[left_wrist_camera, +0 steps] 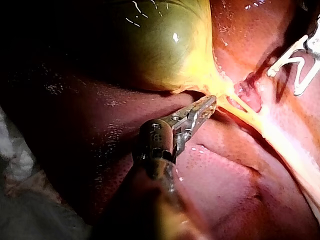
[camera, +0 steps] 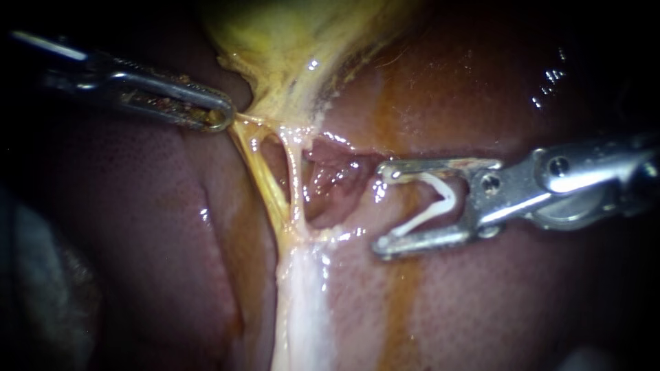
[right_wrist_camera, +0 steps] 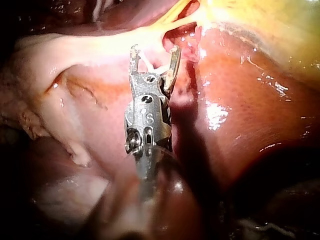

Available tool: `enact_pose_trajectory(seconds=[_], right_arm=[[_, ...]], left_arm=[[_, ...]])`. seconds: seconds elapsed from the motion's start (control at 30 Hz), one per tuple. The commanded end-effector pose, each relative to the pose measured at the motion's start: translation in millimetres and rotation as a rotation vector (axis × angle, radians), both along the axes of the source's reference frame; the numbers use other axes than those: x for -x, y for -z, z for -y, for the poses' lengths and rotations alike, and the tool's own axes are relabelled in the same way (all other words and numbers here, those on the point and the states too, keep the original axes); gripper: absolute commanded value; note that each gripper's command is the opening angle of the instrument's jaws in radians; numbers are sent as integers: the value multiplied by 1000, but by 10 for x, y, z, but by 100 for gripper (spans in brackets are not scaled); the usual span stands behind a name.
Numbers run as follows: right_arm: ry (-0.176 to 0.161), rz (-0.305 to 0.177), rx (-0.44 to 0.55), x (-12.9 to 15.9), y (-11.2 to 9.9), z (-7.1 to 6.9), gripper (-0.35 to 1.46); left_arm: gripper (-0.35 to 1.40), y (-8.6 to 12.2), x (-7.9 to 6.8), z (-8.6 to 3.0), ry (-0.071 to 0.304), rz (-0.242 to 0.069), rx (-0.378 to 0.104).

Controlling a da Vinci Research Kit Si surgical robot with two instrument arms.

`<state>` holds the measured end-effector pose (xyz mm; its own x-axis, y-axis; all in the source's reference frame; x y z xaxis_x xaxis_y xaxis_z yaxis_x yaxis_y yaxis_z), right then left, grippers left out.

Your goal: Clipping first clip left tube

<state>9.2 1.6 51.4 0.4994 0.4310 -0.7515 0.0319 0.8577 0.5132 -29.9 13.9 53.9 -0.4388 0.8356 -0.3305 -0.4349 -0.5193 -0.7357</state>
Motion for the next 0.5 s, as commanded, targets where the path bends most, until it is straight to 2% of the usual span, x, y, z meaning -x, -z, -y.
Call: enact_pose_trajectory(seconds=[0.03, 0.3, 0.5], right_arm=[[-8, 2, -13, -4, 0, 0, 50], [-70, -3, -139, -36, -7, 2, 50], [-97, -11, -200, -56, -11, 1, 50]], left_arm=[[-35, -1, 0, 0, 0, -1, 0], [-35, -2, 2, 1, 1, -1, 1], [-35, -2, 2, 1, 2, -2, 1]])
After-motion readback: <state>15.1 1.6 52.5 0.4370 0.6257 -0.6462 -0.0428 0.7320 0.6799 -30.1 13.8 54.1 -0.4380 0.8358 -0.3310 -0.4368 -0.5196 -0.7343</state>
